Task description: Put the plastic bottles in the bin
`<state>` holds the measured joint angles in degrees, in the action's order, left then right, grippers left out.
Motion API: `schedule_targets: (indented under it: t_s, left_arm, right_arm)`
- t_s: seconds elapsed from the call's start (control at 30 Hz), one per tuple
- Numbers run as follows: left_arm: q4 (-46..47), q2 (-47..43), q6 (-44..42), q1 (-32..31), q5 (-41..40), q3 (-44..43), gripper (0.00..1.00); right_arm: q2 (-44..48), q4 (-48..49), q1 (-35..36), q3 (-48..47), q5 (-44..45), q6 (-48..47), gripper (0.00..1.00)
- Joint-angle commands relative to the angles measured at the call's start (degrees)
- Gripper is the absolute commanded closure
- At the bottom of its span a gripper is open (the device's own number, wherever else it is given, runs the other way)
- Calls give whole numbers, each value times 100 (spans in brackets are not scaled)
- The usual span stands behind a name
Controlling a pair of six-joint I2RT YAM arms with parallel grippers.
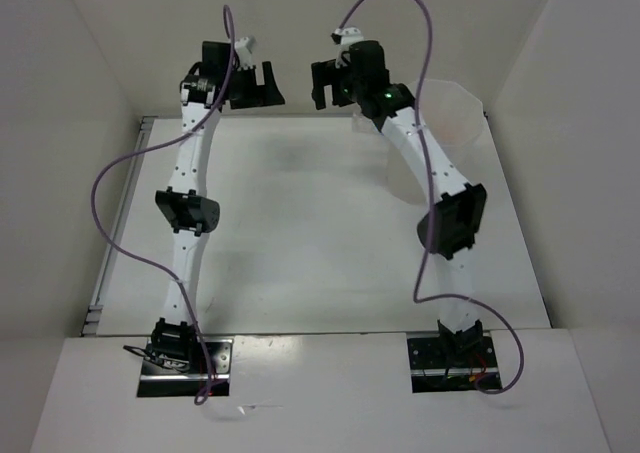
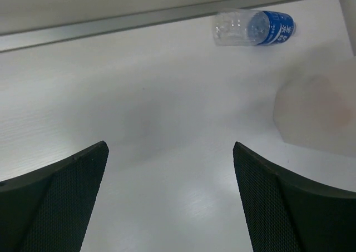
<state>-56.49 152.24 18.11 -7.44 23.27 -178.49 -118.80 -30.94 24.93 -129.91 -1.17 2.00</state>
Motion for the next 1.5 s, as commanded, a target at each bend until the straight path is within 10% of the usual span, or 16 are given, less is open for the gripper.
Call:
schedule_targets:
  t_s: [0.0, 0.17, 0.3, 0.67, 1.03, 1.47]
  left_arm:
    - [-967, -1064, -605, -117, -1101, -124, 0]
    - [-1346, -2327, -888, 207, -1728, -124, 0]
    - [-1602, -3006, -695, 331, -2431, -124, 0]
    - [-1532, -3912, -475, 331, -4549, -124, 0]
    - [-1400, -3474, -659, 392, -4604, -124, 0]
    - [-1347, -2991, -659, 577, -4146, -124, 0]
  right_arm:
    - [-1273, -1190, 91, -1567, 126, -165, 0]
    - [-3516, -1996, 214, -4857, 502, -226, 0]
    - [-3430, -671, 285, -3201, 1468, -375, 0]
    - [-4678, 1449, 347, -3402, 4774, -2289, 0]
    - [-4977, 2364, -84, -3225, 4600, -3276, 0]
    - [-5548, 2426, -330, -4051, 3096, -1133, 0]
